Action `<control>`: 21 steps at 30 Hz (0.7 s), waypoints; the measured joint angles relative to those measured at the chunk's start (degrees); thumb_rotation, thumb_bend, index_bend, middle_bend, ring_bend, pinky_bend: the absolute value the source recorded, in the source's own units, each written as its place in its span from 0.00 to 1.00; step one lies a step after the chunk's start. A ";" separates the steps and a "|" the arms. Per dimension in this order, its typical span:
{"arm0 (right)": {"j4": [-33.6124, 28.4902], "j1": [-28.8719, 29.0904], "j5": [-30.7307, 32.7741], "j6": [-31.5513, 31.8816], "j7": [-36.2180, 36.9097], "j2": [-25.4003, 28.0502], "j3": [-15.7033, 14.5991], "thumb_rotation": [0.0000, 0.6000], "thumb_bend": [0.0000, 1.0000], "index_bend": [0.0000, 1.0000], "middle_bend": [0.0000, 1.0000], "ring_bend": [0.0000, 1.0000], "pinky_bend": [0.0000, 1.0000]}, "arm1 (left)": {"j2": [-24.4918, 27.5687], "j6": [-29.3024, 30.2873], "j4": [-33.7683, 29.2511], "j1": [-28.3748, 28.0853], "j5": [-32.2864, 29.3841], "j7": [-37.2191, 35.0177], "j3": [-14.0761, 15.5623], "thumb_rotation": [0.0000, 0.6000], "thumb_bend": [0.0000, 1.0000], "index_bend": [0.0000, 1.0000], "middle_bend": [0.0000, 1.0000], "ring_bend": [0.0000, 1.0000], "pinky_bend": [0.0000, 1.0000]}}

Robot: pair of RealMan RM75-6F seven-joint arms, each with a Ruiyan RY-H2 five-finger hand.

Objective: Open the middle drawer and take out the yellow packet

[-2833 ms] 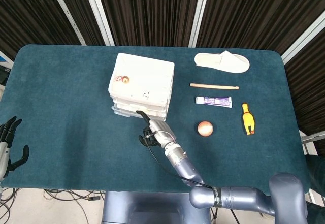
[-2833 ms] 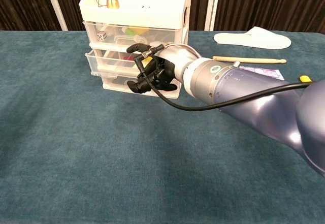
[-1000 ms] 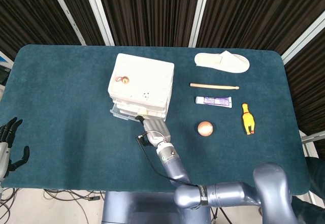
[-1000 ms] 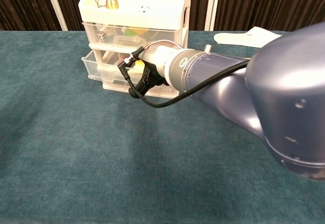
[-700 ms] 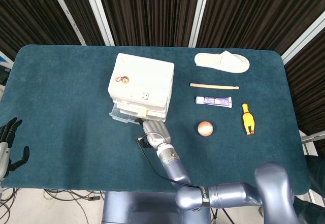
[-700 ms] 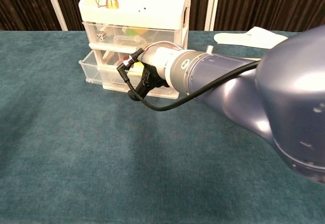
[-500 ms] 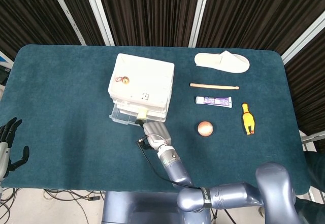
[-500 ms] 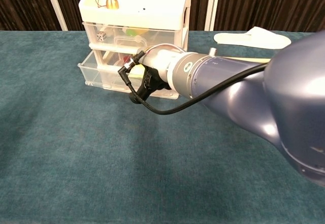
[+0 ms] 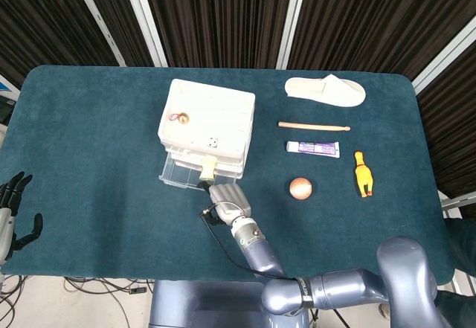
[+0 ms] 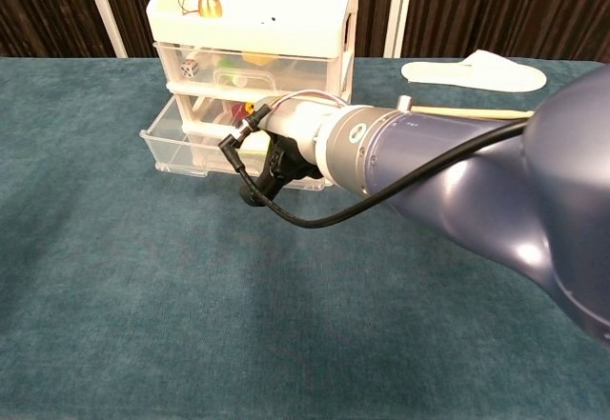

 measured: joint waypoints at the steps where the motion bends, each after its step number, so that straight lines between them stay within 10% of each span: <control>1: -0.14 0.01 0.00 0.09 -0.01 0.04 -0.04 1.00 0.51 0.26 0.96 1.00 1.00 | 0.01 -0.01 -0.01 -0.01 -0.01 0.00 -0.01 1.00 0.51 0.03 0.00 0.00 0.00; 21: -3.44 0.05 1.50 1.36 -0.12 0.91 -0.82 1.00 0.51 0.26 0.96 1.00 1.00 | 0.01 -0.08 -0.07 -0.04 -0.03 -0.05 -0.02 1.00 0.51 0.03 0.00 0.00 0.00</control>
